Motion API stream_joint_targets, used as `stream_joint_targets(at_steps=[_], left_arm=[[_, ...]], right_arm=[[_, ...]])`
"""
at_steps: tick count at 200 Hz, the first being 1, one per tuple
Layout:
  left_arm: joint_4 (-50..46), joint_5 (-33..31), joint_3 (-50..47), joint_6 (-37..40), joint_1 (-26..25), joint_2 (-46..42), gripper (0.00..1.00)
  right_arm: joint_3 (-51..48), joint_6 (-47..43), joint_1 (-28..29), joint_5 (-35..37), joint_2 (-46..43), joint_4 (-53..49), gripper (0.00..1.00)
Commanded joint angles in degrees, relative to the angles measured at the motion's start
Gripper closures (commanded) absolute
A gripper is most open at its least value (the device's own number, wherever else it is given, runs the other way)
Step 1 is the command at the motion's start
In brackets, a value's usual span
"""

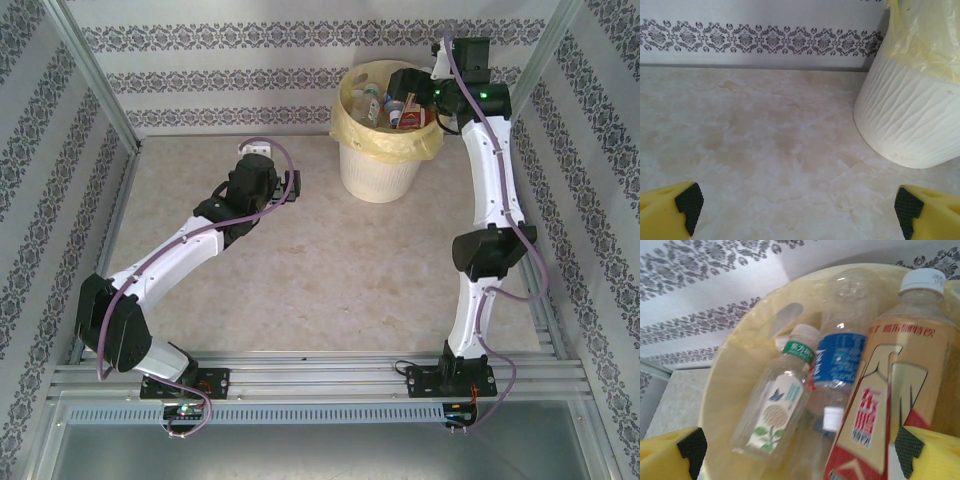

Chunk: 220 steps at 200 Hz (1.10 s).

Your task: Put the plastic bottles in the bin

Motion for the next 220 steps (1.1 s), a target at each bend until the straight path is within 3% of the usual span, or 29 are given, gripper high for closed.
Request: stream_joint_targets(at_steps=[1,48,95,125,144,175,220], left_arm=[[-2.05,-4.26,1.09,-2.04,0.95,-1.99,0.01],[-3.84,-12.38,-2.26,-2.25,2.25,-5.72,0.01],[3.26,-12.46,-12.82,8.61,3.33,-12.6,0.01],[6.78,-15.68,-19.29,15.28,3.96,-17.07,0.01],[8.83,-18.26,-24.35,17.65,5.36,-20.47,0.01],[13.38,-16.83,-32.92,17.99,10.03,-25.01,0.01],[23.96,-12.54,-40.8,18.38,15.54,-20.17,0.01]], right_arm=[[-9.01,0.34,0.73,4.39,-10.69,7.62,0.02],[-40.89,3.33,0.78,10.42,-32.02,28.39,0.02],[-71.97,3.71,0.39,17.37,-51.79,43.88,0.02],[-85.35,3.43,0.05,27.09,-59.5,48.15,0.02],[-90.96,3.24,-0.14,33.51,-61.52,48.48,0.02],[-101.78,-0.86,-0.41,42.6,-60.69,54.38,0.02],[-112.94,-4.58,-1.28,42.41,-49.33,70.43,0.02]])
